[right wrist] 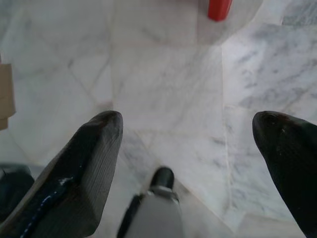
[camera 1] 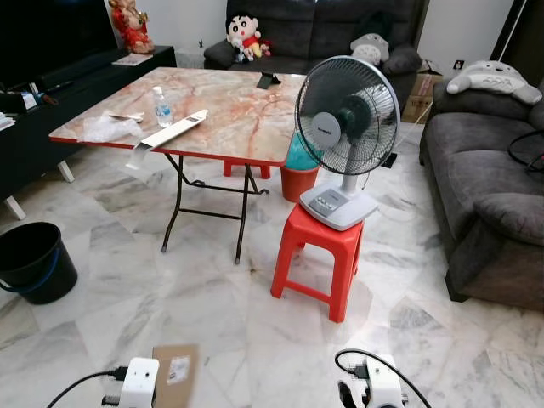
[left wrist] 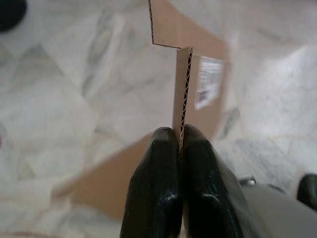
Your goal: Picking trash to rubbish bin
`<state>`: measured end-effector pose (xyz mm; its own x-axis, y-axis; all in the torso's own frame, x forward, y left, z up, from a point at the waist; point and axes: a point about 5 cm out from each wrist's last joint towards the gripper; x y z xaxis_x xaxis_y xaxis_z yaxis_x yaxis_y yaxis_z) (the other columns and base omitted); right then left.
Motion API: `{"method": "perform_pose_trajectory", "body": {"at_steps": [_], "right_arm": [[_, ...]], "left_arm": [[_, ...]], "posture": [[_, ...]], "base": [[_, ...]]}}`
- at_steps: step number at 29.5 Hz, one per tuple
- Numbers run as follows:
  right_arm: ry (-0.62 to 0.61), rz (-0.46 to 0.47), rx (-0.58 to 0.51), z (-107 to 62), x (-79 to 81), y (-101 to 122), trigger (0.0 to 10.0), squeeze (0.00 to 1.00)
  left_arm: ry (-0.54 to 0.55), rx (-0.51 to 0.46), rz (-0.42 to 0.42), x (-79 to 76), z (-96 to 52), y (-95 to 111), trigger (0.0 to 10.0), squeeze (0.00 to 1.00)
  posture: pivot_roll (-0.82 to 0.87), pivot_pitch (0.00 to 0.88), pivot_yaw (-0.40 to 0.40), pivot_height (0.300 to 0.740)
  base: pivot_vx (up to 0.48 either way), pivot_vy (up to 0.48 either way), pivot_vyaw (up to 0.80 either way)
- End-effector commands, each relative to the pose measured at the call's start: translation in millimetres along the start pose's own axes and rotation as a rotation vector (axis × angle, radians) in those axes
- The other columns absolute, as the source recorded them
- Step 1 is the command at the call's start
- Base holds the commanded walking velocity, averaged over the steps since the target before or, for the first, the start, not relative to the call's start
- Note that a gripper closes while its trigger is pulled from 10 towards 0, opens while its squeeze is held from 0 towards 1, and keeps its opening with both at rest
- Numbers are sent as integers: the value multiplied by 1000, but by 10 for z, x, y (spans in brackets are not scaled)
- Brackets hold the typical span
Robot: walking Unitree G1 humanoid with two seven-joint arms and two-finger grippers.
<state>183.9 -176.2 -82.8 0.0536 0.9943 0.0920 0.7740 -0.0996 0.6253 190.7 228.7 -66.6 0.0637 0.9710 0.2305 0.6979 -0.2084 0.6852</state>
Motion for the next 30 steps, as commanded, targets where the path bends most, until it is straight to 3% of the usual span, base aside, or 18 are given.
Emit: {"method": "perform_pose_trajectory", "body": {"at_steps": [1,15,30], "right_arm": [[-2,-7,-7,15,23,45,10000,0],[14,-23,-18,48,140,120,10000,0],[9,-25,-8,44,139,92,10000,0]], "left_arm": [[0,67,0,-11,-40,-151,10000,0],[11,105,-18,-49,-52,-210,10000,0],[12,107,-11,-58,-44,-198,10000,0]], "posture": [[-57,0,-10,740],[-42,0,-11,740],[-41,0,-10,740]], "base": [[0,0,794],[0,0,794],[0,0,792]]}}
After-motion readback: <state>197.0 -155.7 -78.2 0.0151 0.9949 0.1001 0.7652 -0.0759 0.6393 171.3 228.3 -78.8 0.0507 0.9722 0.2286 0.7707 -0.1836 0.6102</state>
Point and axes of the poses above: a point about 5 cm out from each wrist's last joint towards the gripper, its own z axis pointing out of the wrist towards the gripper, its own y axis along the axis of the wrist's last joint, x = y × z, and after that the axes turned 5 degrees about z, right-handed
